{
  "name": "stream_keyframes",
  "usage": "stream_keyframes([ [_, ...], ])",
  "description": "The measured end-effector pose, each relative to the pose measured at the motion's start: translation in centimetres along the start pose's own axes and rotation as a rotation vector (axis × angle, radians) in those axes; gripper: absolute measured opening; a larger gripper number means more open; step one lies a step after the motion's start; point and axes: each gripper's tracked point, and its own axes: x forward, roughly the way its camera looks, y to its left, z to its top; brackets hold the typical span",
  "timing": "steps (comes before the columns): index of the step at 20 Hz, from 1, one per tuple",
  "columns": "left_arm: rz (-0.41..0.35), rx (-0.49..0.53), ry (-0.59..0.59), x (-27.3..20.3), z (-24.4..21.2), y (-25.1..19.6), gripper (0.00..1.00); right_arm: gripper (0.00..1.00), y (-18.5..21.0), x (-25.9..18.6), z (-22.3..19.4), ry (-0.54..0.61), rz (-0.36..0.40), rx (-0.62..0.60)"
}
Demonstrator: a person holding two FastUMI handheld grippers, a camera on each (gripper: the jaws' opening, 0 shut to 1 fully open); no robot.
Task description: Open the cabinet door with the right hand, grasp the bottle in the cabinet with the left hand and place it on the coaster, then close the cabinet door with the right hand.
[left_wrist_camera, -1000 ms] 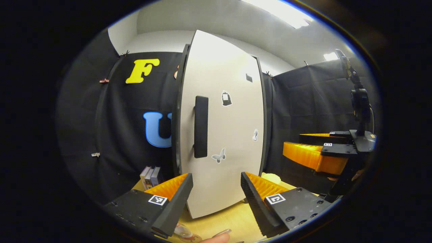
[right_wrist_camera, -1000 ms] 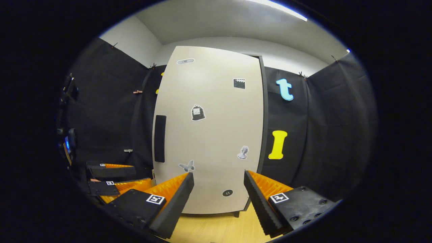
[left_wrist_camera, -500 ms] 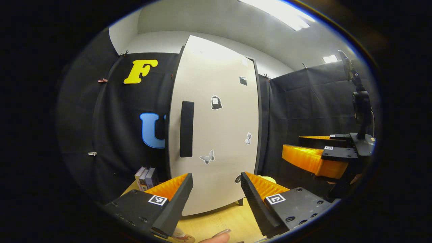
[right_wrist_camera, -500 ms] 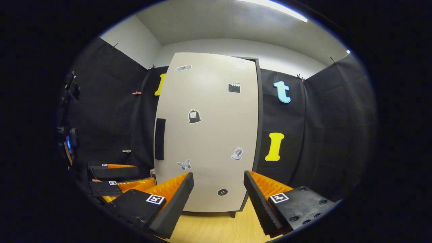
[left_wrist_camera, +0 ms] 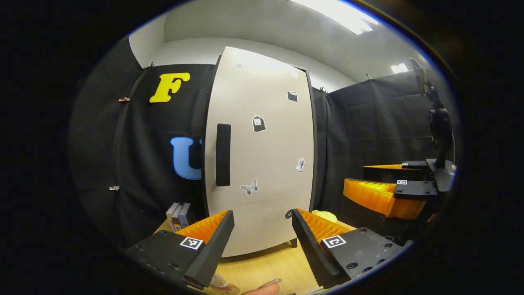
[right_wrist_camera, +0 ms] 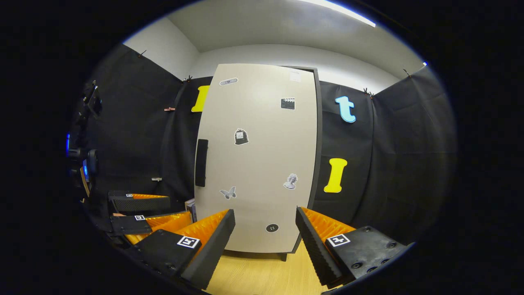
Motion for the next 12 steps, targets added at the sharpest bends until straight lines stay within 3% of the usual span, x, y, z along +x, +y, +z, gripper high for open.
stream_keyframes([
  [12, 0.008, -0.006, 0.000, -0.62, 0.04, 0.25, 0.90, 0.96, 0.18, 0.44, -0.39, 0.041, 0.003, 0.009],
])
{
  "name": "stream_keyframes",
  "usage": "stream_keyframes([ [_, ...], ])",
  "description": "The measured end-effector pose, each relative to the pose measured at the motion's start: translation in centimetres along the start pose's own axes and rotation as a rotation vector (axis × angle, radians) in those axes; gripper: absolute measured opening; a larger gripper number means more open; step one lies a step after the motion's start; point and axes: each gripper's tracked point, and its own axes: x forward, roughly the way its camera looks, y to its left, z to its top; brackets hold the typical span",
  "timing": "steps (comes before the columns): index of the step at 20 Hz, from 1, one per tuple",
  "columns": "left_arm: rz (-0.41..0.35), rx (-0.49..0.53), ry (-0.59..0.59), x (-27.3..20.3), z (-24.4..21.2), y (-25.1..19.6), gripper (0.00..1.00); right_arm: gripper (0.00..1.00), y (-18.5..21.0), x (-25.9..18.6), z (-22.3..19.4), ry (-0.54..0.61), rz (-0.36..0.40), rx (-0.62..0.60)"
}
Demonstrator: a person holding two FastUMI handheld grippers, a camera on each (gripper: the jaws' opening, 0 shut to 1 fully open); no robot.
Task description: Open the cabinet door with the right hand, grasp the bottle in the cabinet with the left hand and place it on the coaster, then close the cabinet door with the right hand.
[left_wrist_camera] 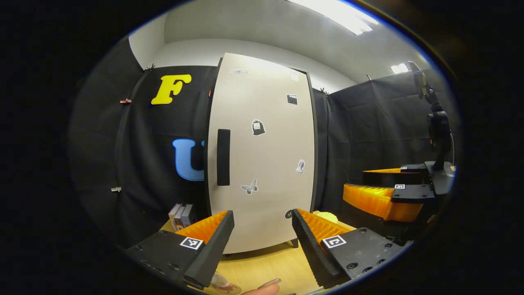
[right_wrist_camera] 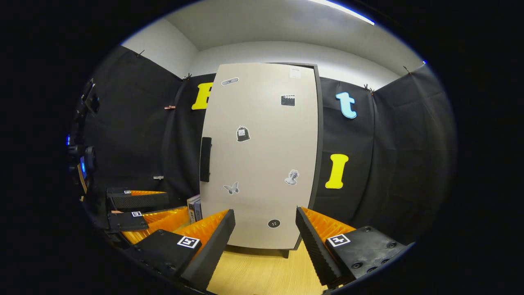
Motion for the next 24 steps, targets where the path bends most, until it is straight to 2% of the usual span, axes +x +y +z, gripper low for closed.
stream_keyframes([
  [24, 0.008, -0.016, 0.017, 1.4, -0.7, 0.0, 0.90, 0.97, 0.0, 0.8, -0.4, 0.023, 0.012, -0.026],
])
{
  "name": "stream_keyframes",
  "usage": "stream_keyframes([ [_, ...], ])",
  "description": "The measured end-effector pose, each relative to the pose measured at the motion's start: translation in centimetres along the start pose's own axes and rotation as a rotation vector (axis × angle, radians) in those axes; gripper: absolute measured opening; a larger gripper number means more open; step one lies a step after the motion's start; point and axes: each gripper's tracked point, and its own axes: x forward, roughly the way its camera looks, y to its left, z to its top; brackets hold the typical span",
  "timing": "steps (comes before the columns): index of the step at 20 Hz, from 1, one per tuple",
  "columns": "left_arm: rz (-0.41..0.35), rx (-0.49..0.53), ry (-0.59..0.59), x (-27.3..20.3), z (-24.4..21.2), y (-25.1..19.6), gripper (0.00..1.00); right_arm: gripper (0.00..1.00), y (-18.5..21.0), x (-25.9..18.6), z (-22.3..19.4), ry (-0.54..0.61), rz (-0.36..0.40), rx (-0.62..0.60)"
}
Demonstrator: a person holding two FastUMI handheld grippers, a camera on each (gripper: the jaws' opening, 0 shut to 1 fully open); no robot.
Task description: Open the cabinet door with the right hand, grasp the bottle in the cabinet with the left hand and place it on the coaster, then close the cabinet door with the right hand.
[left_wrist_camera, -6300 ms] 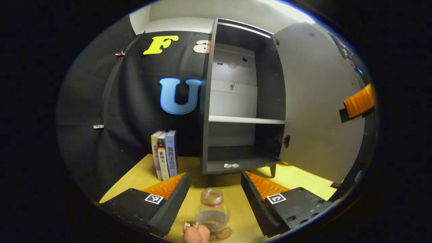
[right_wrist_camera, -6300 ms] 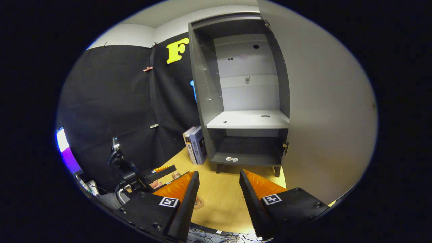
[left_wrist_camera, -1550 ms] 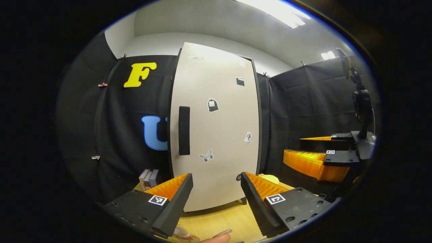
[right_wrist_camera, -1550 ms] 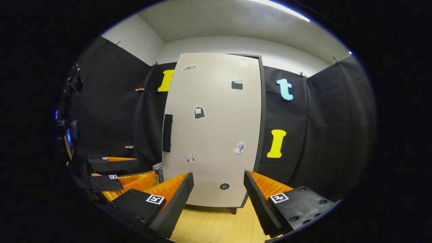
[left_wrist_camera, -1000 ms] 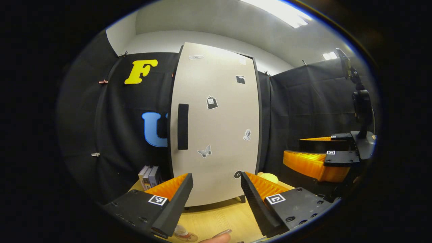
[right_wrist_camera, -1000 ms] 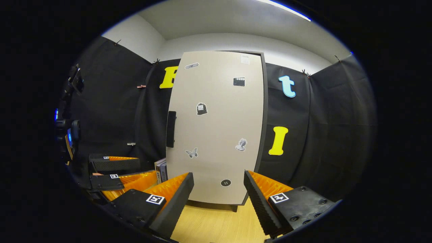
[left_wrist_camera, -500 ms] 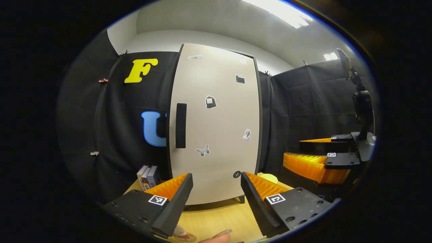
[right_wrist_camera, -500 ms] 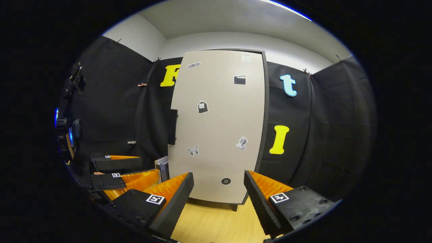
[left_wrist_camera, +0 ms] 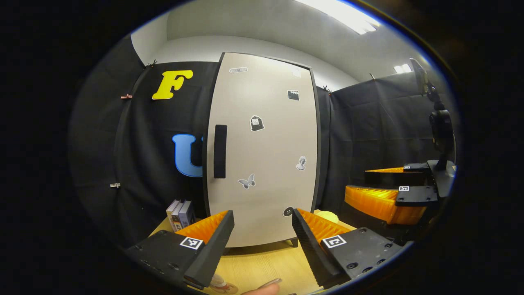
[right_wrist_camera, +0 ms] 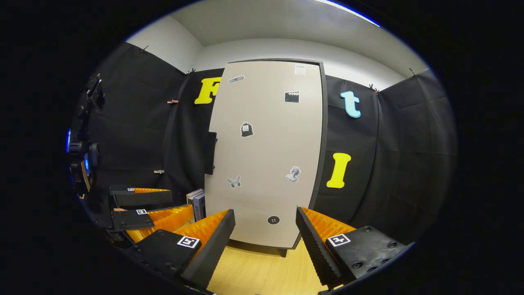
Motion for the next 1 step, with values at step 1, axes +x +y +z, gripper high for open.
stream_keyframes([
  [1, 0.000, -0.001, 0.001, 0.06, -0.03, 0.00, 0.90, 0.97, 0.06, 0.10, -0.12, 0.001, 0.000, 0.000],
])
